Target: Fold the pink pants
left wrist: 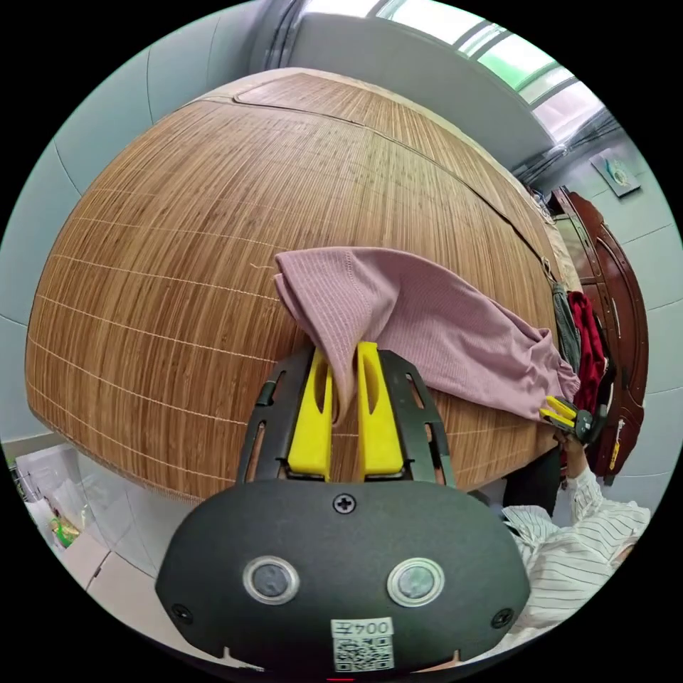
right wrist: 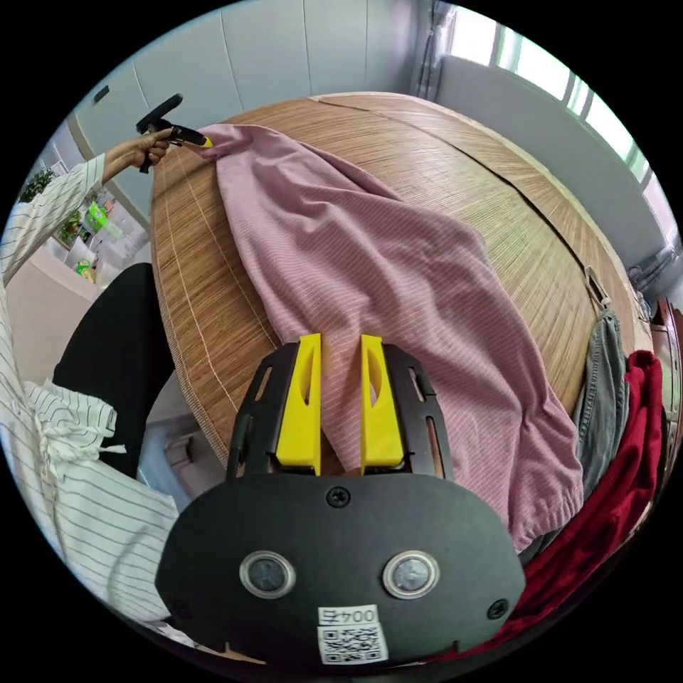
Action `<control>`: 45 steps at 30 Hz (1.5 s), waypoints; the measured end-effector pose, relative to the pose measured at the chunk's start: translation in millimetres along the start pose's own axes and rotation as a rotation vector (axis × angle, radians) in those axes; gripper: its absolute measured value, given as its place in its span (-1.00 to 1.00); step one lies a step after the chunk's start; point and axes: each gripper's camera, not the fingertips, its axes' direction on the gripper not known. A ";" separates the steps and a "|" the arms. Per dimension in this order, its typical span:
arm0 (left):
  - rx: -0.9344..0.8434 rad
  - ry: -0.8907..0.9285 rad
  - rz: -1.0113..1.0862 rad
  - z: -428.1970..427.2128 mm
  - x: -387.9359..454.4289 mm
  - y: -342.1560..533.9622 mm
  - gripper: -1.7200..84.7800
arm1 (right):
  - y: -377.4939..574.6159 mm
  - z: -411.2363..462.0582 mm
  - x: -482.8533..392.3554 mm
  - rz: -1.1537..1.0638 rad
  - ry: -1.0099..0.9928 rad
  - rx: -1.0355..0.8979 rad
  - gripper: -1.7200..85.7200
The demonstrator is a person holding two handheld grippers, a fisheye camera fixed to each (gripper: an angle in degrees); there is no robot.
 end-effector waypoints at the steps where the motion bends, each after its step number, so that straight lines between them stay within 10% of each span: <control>1: -0.058 0.023 -0.010 -12.9 -7.8 -4.1 -0.80 | -2.4 -1.4 5.7 -0.019 -0.034 -0.018 -0.82; 8: -0.255 0.023 0.003 -54.1 -44.8 -3.8 -0.82 | -21.0 -6.8 16.2 -0.264 -0.310 -0.219 -0.87; 18: -0.073 -0.153 -0.081 -124.2 -57.1 24.9 -0.67 | 46.7 -78.0 0.2 0.038 0.116 0.106 -0.77; 26: 0.255 0.119 0.398 -149.1 185.3 70.1 -0.88 | 150.8 -116.2 22.5 0.435 0.298 0.088 -0.86; 32: 0.190 -0.121 0.592 -68.4 355.5 101.5 -0.94 | 136.3 -86.3 -4.7 0.396 0.419 -0.021 -0.97; 45: 0.197 -0.288 0.619 -88.3 426.2 136.1 -0.95 | 131.4 -86.7 3.2 0.478 0.339 -0.010 -0.97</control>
